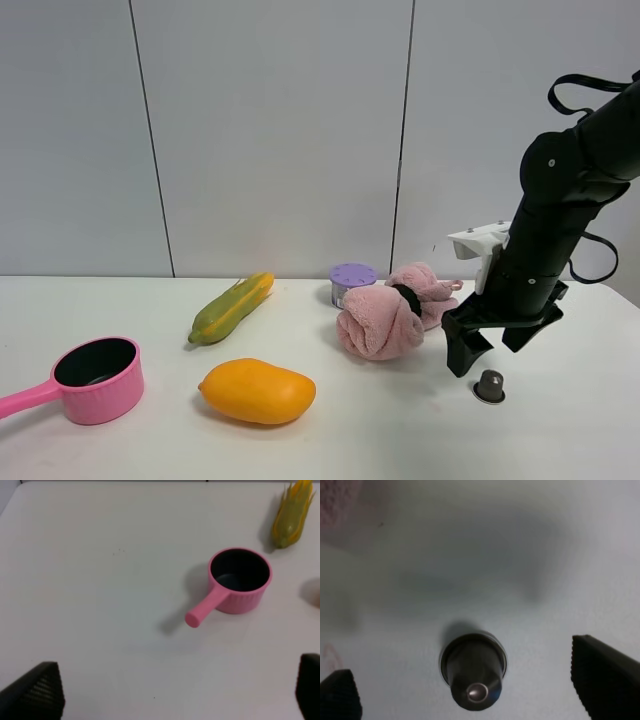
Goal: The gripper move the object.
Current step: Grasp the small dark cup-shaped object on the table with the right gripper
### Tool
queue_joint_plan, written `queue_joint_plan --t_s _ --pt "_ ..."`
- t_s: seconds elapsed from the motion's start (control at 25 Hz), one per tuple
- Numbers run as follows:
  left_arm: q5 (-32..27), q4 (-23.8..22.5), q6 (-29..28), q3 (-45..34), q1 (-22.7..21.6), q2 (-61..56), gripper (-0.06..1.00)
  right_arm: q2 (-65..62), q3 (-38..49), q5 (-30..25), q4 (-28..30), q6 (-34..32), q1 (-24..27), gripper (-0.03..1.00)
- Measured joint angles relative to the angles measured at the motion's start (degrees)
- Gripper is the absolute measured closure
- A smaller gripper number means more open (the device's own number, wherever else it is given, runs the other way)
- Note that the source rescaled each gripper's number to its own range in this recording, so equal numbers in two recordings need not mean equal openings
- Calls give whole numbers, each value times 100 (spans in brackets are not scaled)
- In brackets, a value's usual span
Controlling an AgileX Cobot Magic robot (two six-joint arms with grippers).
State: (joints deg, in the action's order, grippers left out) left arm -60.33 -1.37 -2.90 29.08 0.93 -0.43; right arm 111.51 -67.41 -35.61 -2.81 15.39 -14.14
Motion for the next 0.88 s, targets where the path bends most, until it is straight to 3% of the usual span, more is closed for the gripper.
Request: queue_joint_plan --t_s 0.68,0.88 --pt "0 0 0 0 0 0 -6 209 0 -82 11 0 0 23" --pt "0 0 0 0 0 0 -6 209 0 -60 250 -197 0 24"
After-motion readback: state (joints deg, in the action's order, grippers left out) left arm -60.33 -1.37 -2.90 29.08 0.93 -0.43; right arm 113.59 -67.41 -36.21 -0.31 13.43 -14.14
